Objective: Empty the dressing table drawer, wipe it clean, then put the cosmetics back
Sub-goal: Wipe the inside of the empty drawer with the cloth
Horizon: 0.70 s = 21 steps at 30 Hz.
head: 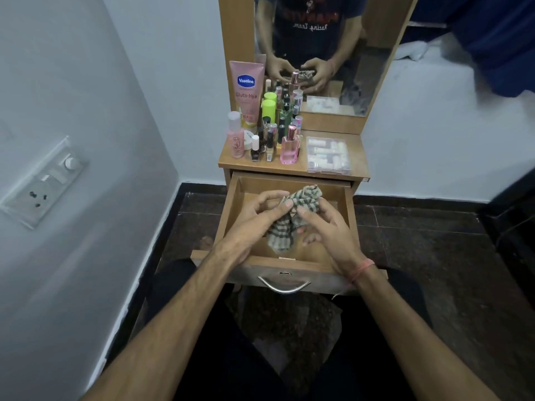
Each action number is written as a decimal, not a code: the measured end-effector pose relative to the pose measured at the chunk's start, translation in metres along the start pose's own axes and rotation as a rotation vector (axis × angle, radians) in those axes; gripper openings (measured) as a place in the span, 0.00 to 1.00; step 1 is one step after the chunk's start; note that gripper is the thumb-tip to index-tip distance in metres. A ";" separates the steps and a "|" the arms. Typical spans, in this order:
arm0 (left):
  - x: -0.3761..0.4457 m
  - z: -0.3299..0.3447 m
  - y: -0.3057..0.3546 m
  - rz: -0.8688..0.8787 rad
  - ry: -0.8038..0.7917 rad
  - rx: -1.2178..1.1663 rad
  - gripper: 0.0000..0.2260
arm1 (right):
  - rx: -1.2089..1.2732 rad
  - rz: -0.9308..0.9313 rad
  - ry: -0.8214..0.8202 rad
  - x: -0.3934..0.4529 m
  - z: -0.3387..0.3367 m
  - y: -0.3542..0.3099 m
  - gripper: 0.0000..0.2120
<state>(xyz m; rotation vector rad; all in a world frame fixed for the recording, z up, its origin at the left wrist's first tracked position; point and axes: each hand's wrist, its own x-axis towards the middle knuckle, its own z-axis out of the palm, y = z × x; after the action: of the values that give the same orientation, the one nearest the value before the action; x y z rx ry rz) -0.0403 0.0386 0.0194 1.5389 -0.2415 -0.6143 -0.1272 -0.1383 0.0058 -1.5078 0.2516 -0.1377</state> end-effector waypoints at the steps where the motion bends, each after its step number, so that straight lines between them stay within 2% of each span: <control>1: -0.002 0.001 0.002 -0.029 -0.001 -0.004 0.15 | -0.005 -0.007 0.030 -0.001 0.000 -0.001 0.16; 4: -0.001 0.000 0.001 -0.110 -0.083 0.041 0.18 | -0.103 -0.043 0.069 -0.001 0.001 -0.001 0.16; 6: 0.000 0.001 -0.001 -0.115 -0.157 0.075 0.17 | -0.193 -0.093 0.022 -0.001 0.000 0.005 0.21; 9: 0.006 0.003 -0.012 -0.099 -0.195 0.095 0.24 | -0.217 -0.103 0.016 -0.002 -0.002 0.009 0.33; 11: 0.007 0.005 -0.013 -0.064 -0.179 0.139 0.19 | -0.150 -0.108 0.075 -0.004 -0.003 0.007 0.36; 14: 0.013 0.002 -0.020 0.016 -0.055 0.212 0.11 | -0.027 -0.095 0.192 -0.004 -0.005 0.007 0.34; 17: 0.015 -0.001 -0.021 0.076 0.078 0.158 0.11 | 0.018 -0.085 0.260 -0.002 -0.006 0.009 0.25; 21: 0.010 -0.002 -0.013 0.019 -0.017 -0.033 0.10 | 0.056 -0.162 0.275 -0.003 -0.008 0.007 0.14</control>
<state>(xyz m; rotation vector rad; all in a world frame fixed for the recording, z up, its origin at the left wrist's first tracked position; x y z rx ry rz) -0.0341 0.0361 0.0047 1.4989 -0.2575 -0.6144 -0.1322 -0.1446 -0.0010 -1.4509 0.3420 -0.4799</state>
